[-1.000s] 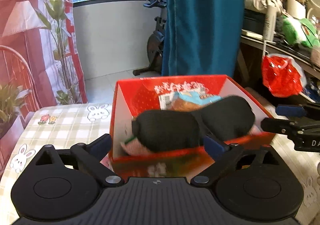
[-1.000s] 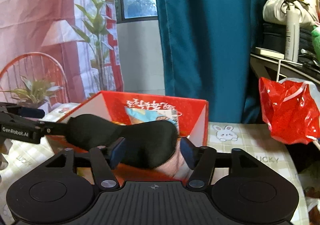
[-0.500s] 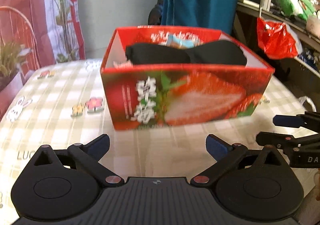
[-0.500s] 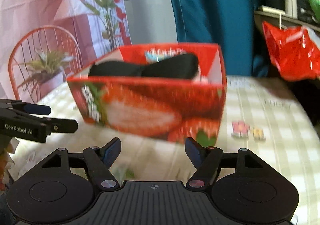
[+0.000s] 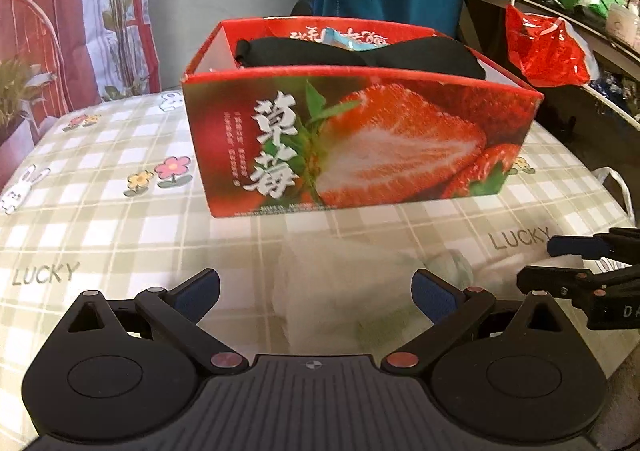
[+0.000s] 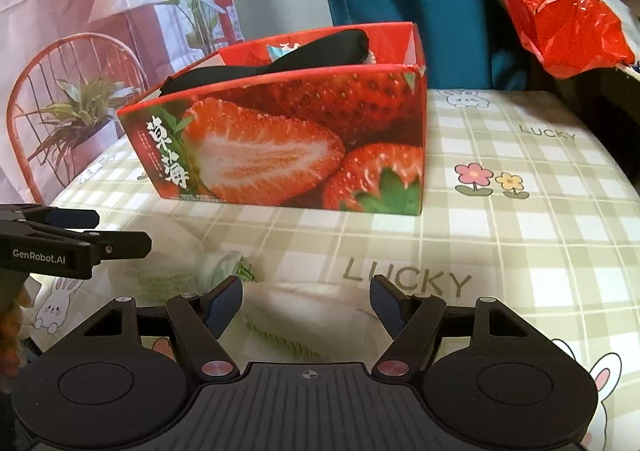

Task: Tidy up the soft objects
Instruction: 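Move the right tool to the white cloth bundle and grasp it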

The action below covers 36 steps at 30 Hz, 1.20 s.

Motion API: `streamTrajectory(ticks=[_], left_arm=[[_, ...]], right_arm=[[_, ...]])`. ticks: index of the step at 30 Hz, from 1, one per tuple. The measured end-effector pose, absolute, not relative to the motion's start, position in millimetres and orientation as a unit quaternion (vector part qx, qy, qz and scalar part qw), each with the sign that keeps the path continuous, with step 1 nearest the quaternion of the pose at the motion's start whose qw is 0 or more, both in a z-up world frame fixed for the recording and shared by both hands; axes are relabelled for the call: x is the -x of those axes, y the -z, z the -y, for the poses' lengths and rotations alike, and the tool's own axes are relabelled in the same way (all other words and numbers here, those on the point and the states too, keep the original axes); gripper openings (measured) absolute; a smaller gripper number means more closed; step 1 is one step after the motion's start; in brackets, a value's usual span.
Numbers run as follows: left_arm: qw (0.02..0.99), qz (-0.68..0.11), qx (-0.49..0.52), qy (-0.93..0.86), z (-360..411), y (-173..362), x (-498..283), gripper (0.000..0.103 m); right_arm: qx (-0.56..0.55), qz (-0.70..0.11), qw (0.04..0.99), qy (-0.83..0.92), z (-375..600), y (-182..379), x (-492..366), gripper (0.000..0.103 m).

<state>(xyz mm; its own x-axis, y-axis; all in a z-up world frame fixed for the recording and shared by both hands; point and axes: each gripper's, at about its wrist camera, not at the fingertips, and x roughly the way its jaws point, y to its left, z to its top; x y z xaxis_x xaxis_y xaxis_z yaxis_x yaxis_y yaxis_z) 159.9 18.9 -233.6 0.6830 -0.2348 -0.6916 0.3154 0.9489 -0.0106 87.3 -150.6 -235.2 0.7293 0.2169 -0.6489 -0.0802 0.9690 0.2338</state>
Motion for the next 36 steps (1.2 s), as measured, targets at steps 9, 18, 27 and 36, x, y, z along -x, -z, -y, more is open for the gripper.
streamTrajectory(ticks=[9,18,27,36], left_arm=[[0.916,-0.363,-0.031,0.167,-24.5,238.9,-154.8,0.09],[0.923,-0.355,0.01,0.147,-35.0,234.6,-165.3,0.09],[0.898,-0.391,0.045,0.198,-25.8,252.0,-190.3,0.063],[0.899,-0.384,0.034,0.206,-23.2,259.2,-178.0,0.055]], right_arm=[[-0.087,-0.364,0.924,-0.08,148.0,238.0,-85.5,0.066],[-0.017,-0.375,0.923,-0.077,137.7,243.7,-86.4,0.066],[-0.021,-0.375,0.925,-0.061,144.4,246.6,-86.7,0.066],[-0.039,-0.372,0.927,-0.038,154.7,250.1,-88.3,0.066]])
